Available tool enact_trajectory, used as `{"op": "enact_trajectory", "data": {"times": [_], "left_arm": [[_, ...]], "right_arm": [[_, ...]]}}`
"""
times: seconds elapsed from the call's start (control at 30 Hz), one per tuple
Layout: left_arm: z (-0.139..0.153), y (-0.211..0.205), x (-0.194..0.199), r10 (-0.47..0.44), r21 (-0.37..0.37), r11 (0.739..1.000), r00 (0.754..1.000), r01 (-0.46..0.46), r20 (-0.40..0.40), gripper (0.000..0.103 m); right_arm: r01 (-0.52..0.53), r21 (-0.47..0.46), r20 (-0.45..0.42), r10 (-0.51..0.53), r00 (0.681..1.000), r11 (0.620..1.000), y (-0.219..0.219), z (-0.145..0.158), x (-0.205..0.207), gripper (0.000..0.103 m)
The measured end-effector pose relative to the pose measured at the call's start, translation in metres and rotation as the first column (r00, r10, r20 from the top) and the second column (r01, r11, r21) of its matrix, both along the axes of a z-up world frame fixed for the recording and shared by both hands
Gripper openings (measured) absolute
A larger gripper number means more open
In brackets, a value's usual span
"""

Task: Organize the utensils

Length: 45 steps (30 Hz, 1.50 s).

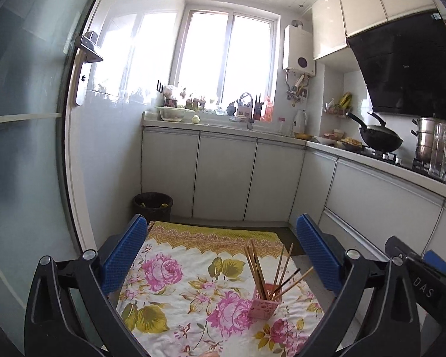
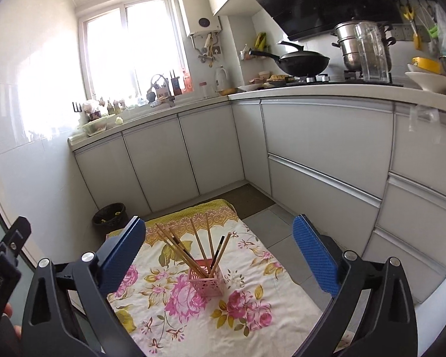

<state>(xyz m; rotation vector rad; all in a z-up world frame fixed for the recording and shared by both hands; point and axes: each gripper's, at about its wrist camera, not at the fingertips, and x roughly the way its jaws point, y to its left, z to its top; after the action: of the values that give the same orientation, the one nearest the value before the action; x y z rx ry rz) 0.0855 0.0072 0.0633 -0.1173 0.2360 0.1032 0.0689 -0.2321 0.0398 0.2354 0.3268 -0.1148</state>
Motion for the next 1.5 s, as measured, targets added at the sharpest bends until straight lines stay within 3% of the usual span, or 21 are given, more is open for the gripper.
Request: {"op": "enact_trajectory", "data": {"times": [0.27, 0.43, 0.6, 1.0, 1.5], "left_arm": [[0.015, -0.001, -0.046, -0.068, -0.069, 0.996, 0.997, 0.065, -0.045, 0.096], [0.013, -0.004, -0.059, -0.046, -0.014, 0.999, 0.995, 0.045, -0.086, 0.096], [0.005, -0.009, -0.068, -0.025, 0.028, 0.999, 0.99, 0.029, -0.14, 0.096], [0.011, -0.009, -0.094, 0.03, 0.05, 0.998, 0.997, -0.027, -0.068, 0.096], [0.008, -0.009, -0.093, 0.085, 0.065, 0.995, 0.994, -0.08, -0.072, 0.096]], "right_arm": [[-0.022, -0.045, -0.003, 0.022, 1.0, 0.999, 0.0, 0.011, -0.074, 0.096], [-0.042, -0.048, -0.001, 0.042, 0.999, 0.998, 0.005, 0.01, -0.096, 0.096], [-0.059, -0.041, -0.005, 0.058, 0.998, 0.997, 0.01, 0.009, -0.107, 0.096], [-0.03, -0.035, 0.042, 0.031, 0.999, 0.999, 0.007, 0.015, -0.123, 0.096], [0.051, -0.046, 0.027, -0.05, 0.998, 0.998, -0.007, 0.004, -0.118, 0.096]]}}
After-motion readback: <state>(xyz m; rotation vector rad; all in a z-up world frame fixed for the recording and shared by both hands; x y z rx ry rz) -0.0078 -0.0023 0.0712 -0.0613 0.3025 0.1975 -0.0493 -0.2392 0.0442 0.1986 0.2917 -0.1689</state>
